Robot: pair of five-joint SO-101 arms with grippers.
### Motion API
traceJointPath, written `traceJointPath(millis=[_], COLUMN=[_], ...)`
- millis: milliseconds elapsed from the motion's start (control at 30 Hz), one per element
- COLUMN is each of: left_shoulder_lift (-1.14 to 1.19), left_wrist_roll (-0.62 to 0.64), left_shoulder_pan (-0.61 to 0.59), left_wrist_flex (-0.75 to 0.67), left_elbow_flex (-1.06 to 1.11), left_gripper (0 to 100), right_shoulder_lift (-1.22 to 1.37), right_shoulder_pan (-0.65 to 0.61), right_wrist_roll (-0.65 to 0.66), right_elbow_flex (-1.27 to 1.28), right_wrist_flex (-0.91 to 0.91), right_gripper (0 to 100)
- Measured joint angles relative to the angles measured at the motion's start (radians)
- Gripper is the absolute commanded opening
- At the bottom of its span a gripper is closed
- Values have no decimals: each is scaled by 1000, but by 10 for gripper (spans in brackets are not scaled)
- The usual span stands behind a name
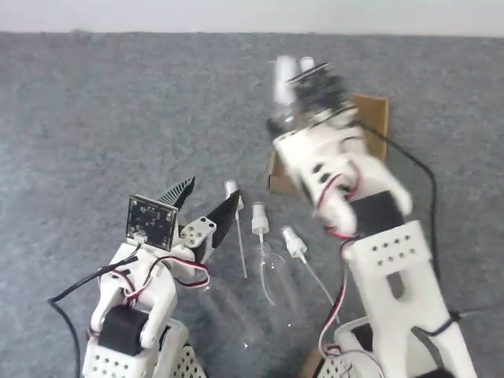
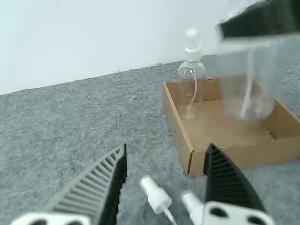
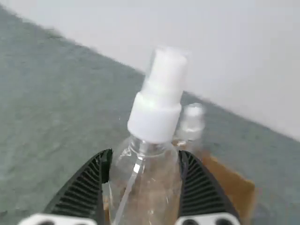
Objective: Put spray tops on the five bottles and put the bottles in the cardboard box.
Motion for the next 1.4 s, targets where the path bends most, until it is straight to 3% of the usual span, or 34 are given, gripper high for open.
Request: traceJointPath(millis=[200, 700, 1000, 1400], left_shoulder_lift=[9, 6, 6, 6], left_wrist_roll=[0, 0, 0, 0], left_shoulder_pan=[0, 0, 0, 0], left_wrist_flex=[-14, -17, -17, -17], left_elbow_flex=[28, 28, 28, 28], left_gripper=[246, 246, 246, 246], right_shoulder_lift=[69, 614, 776, 867], right_shoulder_pan=[204, 345, 345, 345], right_wrist_roll=[8, 8, 8, -25], right_elbow_flex=[40, 80, 80, 80], right_wrist_flex=[-244, -867, -1046, -1119], right_gripper=[6, 6, 6, 7])
